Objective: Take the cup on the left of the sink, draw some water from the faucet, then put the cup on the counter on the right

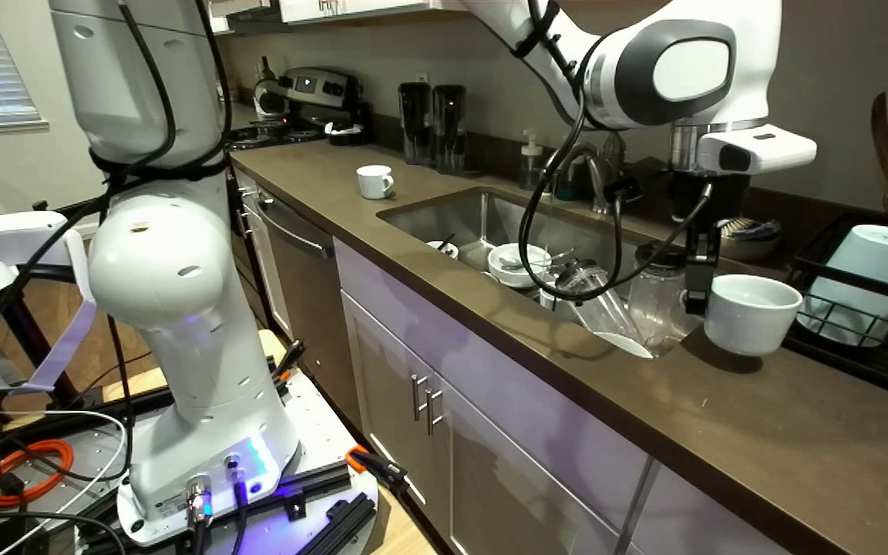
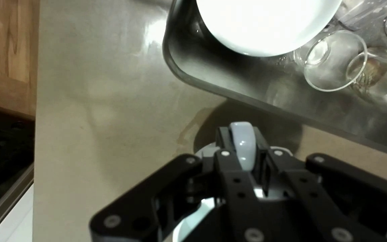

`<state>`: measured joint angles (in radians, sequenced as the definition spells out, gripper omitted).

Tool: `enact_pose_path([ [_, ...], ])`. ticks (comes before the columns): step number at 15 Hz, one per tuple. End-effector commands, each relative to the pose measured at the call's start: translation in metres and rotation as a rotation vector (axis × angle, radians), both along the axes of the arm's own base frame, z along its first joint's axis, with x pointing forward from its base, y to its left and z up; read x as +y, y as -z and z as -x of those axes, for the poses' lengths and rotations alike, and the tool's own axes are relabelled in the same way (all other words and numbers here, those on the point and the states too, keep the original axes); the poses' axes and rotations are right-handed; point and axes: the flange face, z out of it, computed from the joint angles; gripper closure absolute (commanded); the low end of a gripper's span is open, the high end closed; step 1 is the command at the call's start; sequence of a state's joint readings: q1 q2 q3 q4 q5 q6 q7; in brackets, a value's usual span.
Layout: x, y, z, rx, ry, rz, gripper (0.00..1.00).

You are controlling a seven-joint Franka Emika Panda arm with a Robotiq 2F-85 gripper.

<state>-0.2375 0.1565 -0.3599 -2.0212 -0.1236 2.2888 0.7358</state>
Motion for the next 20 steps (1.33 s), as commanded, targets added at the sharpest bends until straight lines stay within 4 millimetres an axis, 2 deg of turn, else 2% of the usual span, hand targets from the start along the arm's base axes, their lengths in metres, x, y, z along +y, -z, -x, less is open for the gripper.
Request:
enact_pose_path([
  [1,-0.019,-0.005,0.001,-0.037,0.067,-0.027,0.95],
  [2,-0.022,-0.004,0.01,-0.041,0.08,-0.037,0.95],
  [4,-0.031,0.002,0.016,-0.046,0.105,-0.045,0.95],
  [10,-0.048,0.022,0.012,-0.052,0.14,-0.063,0.95],
  [16,-0.063,0.021,0.0,-0.053,0.139,-0.044,0.95],
  [20,-0.08,0.022,-0.003,-0.036,0.157,-0.03,0.95],
])
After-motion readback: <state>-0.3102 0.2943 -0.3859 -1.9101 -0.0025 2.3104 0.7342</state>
